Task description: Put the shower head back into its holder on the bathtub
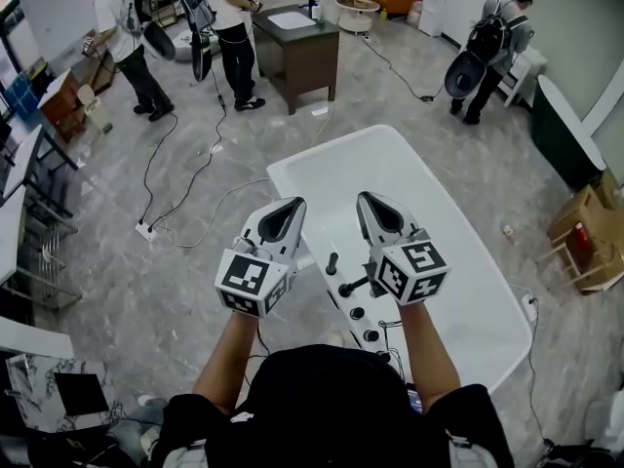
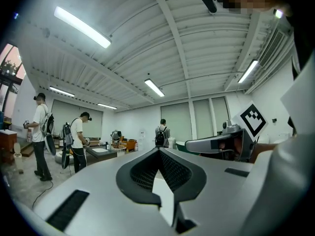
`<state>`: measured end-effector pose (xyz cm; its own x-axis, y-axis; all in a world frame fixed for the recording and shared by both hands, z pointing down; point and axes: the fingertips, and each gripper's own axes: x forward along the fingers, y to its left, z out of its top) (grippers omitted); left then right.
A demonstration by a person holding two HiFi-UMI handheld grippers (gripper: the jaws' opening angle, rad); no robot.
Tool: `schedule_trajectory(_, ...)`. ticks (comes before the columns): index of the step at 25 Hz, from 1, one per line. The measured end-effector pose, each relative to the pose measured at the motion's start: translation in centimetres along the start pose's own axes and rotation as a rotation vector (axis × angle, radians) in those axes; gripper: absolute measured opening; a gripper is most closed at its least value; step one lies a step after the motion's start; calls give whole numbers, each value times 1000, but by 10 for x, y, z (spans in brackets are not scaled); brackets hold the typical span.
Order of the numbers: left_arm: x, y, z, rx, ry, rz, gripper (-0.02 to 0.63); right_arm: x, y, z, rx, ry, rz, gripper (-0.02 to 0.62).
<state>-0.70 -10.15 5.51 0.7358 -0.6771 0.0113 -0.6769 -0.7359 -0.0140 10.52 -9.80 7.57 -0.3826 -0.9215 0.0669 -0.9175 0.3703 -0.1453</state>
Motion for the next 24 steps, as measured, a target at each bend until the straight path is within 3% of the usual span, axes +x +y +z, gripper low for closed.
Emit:
schedule_trajectory(17,-1,2,3,-39,-23,3,14,6,9,-5,7,8,1,23)
schedule_trajectory(24,1,-5,-6,-16,-12,-10,14,4,7,-12,16,8,-1,23)
